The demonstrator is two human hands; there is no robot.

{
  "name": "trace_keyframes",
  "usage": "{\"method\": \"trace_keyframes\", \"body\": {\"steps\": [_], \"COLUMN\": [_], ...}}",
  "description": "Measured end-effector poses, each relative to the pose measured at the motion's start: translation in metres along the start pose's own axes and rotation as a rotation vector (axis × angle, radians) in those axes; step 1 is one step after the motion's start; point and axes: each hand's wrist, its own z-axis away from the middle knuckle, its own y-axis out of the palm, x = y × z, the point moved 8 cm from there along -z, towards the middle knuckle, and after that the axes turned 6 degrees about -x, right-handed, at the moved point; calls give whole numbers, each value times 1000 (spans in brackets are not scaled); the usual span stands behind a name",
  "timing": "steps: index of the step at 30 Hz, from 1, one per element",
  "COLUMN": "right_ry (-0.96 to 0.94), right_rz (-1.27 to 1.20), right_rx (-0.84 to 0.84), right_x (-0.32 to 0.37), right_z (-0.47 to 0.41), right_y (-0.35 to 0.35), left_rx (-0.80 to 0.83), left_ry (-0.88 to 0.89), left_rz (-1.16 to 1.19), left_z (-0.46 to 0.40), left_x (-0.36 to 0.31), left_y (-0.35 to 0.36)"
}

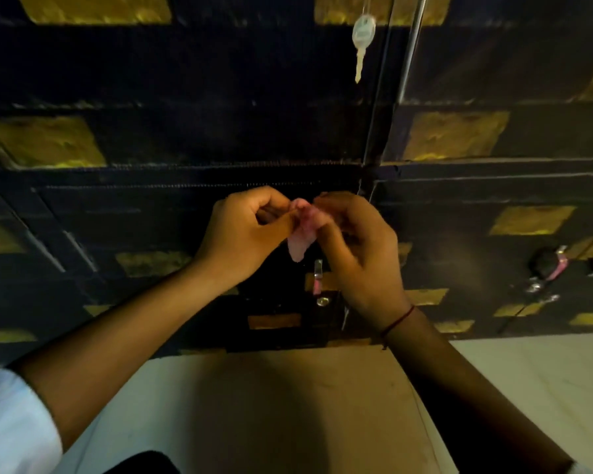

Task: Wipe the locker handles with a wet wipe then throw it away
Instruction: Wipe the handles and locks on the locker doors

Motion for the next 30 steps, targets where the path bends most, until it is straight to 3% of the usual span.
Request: {"method": "trace_keyframes", "body": {"steps": [3, 7, 10, 15, 16, 19, 21, 26, 30], "right_ry": [10, 205, 235, 134, 141, 218, 244, 303, 210], "right_rz": [81, 68, 74, 169, 190, 141, 116, 31, 123], "right_rx": [70, -100, -209, -136, -176, -293, -308, -331, -237], "right_x": [-25, -67, -75, -78, -82, -98, -102, -106, -111], "right_z": [26, 57, 78, 97, 99, 105, 102, 89, 85], "right_y": [11, 4, 1, 10, 6, -1, 5, 16, 16], "left_rx": [91, 307, 304, 277, 251, 59, -10, -28, -57], "left_ry": [-198, -422, -466, -451, -348, 457, 797, 889, 944], "left_rz": [54, 51, 114, 106, 52, -484, -803, -1318, -1440], "left_z": [11, 36, 48, 55, 55, 60, 73, 57, 53], "left_x": [32, 63, 74, 84, 82, 51, 50, 96, 105], "left_y": [12, 39, 55, 71, 69, 56, 61, 63, 64]}}
